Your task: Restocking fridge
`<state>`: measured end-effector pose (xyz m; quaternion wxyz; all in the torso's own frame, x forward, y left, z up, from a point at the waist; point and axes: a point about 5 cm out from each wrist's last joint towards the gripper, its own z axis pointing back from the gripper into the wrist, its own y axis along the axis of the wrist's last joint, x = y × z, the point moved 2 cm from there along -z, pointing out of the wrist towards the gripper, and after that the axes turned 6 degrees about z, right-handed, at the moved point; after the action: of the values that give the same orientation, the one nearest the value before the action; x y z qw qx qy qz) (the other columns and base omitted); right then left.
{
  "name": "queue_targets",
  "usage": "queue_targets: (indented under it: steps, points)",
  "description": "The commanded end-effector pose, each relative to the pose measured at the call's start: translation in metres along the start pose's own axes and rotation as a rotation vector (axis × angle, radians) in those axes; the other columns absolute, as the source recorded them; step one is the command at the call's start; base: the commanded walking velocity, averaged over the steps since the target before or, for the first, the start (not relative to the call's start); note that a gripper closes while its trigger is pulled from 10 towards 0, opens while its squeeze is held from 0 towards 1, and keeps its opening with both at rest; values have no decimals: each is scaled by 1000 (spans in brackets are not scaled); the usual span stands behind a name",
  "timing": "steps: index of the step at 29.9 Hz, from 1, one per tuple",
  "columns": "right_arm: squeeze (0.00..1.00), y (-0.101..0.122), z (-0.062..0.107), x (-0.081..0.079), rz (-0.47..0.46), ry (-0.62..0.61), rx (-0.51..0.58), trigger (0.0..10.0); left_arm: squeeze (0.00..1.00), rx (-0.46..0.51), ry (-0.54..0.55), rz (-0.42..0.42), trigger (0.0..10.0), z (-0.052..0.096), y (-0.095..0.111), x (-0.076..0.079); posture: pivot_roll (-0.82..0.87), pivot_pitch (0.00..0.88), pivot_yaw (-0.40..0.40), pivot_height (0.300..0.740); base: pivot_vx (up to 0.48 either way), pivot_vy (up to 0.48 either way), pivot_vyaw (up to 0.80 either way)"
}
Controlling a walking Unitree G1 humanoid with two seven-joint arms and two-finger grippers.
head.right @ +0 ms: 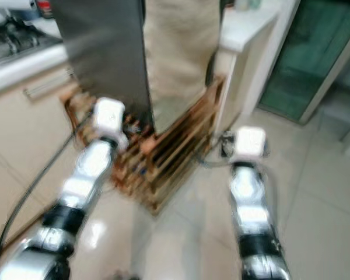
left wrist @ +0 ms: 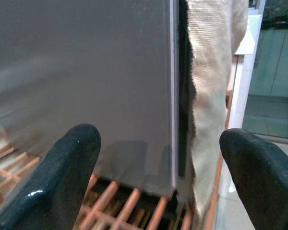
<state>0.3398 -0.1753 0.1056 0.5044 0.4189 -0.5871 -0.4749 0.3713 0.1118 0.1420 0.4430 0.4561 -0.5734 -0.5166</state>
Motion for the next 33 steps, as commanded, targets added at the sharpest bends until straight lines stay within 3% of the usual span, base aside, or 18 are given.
queue_targets:
  steps: [1, 9, 12, 20, 25, 28, 33]
  points:
    - [0, -5, 0, 14, 14, -34, -17, 10000, 0, 5, -31, 14, 10000, -2, 2, 13, -147, 0, 15, 740, 337, 341, 0]
    - [0, -5, -1, 10, 14, -14, -20, 10000, 0, 58, 41, 69, 10000, -4, 13, 7, -146, 0, 16, 740, 240, 383, 0]
    - [0, -5, -1, 10, 15, -9, -20, 10000, 0, 99, 36, 47, 10000, -5, 21, 9, -146, 0, 15, 740, 0, 156, 0]
    - [0, -5, -2, 11, 18, -9, -16, 10000, 0, 81, -11, 98, 10000, -7, 20, 20, -154, 0, 23, 740, 0, 0, 0]
    - [0, -5, -2, 12, 18, -12, -15, 10000, 0, 53, -54, 91, 10000, -9, 17, 27, -155, 0, 24, 740, 0, 0, 0]
    - [0, -5, -3, 12, 19, -17, -17, 10000, 0, 13, -99, 45, 10000, -12, 12, 36, -154, 0, 22, 740, 0, 0, 0]
    - [0, -6, -3, 15, 19, -29, -26, 10000, 0, 0, -108, 47, 10000, -12, 10, 38, -157, 0, 23, 740, 0, 0, -770]
